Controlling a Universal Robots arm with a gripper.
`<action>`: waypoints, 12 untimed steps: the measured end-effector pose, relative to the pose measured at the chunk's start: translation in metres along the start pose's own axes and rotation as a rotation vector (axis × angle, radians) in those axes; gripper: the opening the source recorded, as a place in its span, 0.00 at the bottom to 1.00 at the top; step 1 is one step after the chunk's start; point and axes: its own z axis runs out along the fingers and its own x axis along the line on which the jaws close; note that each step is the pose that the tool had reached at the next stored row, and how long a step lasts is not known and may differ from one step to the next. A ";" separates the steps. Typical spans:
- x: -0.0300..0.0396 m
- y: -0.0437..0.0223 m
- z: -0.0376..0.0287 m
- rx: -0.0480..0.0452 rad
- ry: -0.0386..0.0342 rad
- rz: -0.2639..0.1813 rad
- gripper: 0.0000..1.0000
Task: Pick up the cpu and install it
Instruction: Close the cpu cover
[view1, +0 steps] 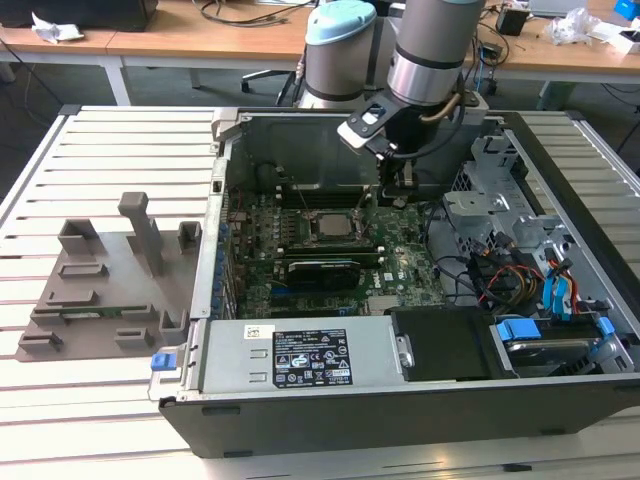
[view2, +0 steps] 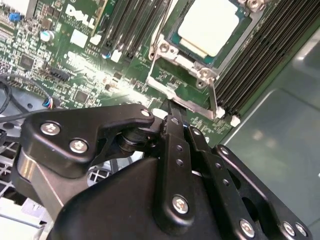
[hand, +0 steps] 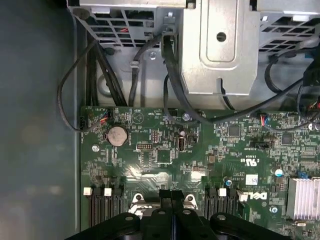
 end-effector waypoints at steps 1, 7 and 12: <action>0.0000 -0.0014 0.0001 0.0000 0.0000 0.000 0.11; 0.0002 -0.0120 0.0016 0.0000 -0.0001 0.000 0.11; 0.0002 -0.0148 0.0021 0.0000 -0.0001 0.000 0.11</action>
